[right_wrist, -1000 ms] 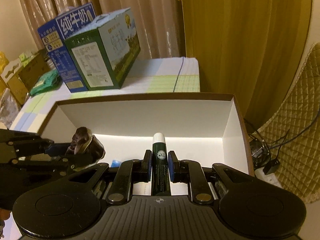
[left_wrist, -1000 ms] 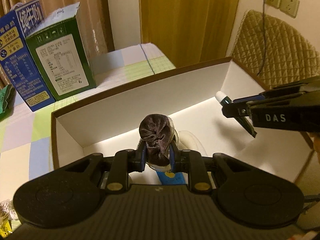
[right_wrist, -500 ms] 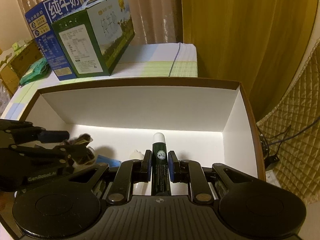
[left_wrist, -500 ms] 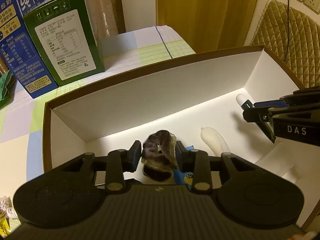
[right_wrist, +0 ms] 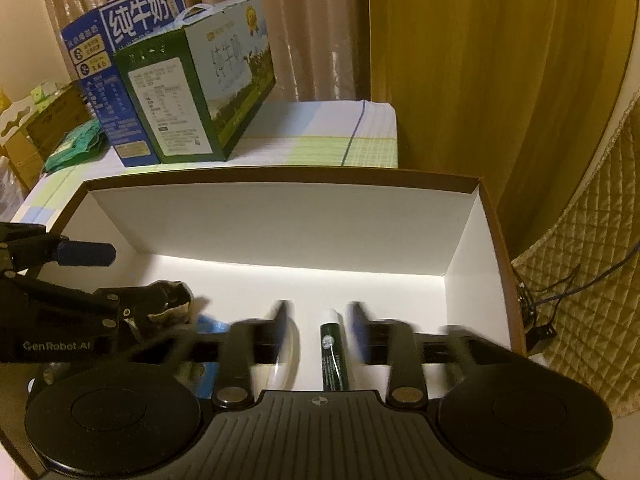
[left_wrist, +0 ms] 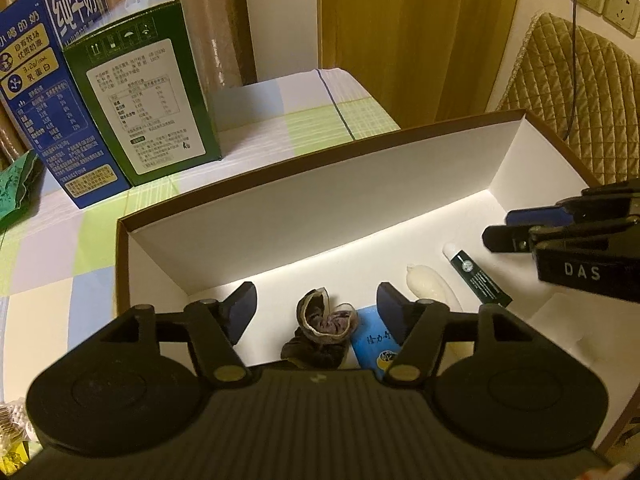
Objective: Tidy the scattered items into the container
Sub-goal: 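Open the left gripper to drop the scrunchie while right releases the green tube, then withdraw both grippers from the box back over the table, then grasp the cotton-swab pack with the left gripper while right grasps the clear floss box, then carry the swab pack and floss box over the cardboard box with both grippers, then open the left gripper to drop the swab pack while right releases the floss box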
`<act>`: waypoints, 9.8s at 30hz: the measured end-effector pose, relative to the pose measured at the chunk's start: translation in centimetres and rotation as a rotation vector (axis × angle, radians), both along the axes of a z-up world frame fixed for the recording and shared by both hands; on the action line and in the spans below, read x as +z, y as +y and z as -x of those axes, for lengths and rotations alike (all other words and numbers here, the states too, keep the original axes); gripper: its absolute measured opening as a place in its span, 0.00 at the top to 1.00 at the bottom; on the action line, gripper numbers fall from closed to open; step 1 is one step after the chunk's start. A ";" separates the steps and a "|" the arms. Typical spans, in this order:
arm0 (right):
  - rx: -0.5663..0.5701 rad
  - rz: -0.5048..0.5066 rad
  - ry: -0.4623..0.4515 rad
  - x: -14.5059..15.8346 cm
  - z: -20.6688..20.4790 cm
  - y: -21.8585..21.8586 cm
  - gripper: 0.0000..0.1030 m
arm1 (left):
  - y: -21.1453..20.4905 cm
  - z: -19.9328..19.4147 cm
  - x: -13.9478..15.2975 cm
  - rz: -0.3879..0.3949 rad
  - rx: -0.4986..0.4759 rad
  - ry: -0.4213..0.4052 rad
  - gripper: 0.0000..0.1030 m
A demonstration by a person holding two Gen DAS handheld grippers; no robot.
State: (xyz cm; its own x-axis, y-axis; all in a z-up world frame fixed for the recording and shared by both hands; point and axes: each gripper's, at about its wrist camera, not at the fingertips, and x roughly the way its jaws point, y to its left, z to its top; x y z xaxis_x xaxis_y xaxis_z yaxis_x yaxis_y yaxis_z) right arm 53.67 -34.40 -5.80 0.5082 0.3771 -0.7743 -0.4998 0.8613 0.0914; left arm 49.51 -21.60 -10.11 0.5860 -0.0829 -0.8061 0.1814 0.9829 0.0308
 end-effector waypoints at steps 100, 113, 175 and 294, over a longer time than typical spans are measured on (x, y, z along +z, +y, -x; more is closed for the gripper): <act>0.349 0.111 0.006 -5.7 18.8 32.2 0.02 | 36.3 19.8 -0.1 -0.022 0.181 -0.027 0.14; 0.487 0.272 -0.100 -9.6 16.5 35.9 0.18 | 37.3 15.5 -2.6 -0.021 0.100 0.007 0.14; 0.153 -0.086 0.135 -2.5 23.9 26.1 0.46 | 31.8 21.5 1.1 0.043 -0.031 0.040 0.81; -0.047 -0.048 -0.018 1.5 4.4 0.0 0.05 | 1.1 3.1 2.1 0.069 -0.017 0.008 0.26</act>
State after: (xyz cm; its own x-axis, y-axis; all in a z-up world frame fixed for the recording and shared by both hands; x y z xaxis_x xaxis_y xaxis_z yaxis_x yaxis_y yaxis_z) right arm 49.27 -34.36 -4.35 0.5396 0.3894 -0.7464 -0.4610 0.8786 0.1251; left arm 46.38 -20.51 -7.97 0.5779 -0.1482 -0.8025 0.1978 0.9795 -0.0385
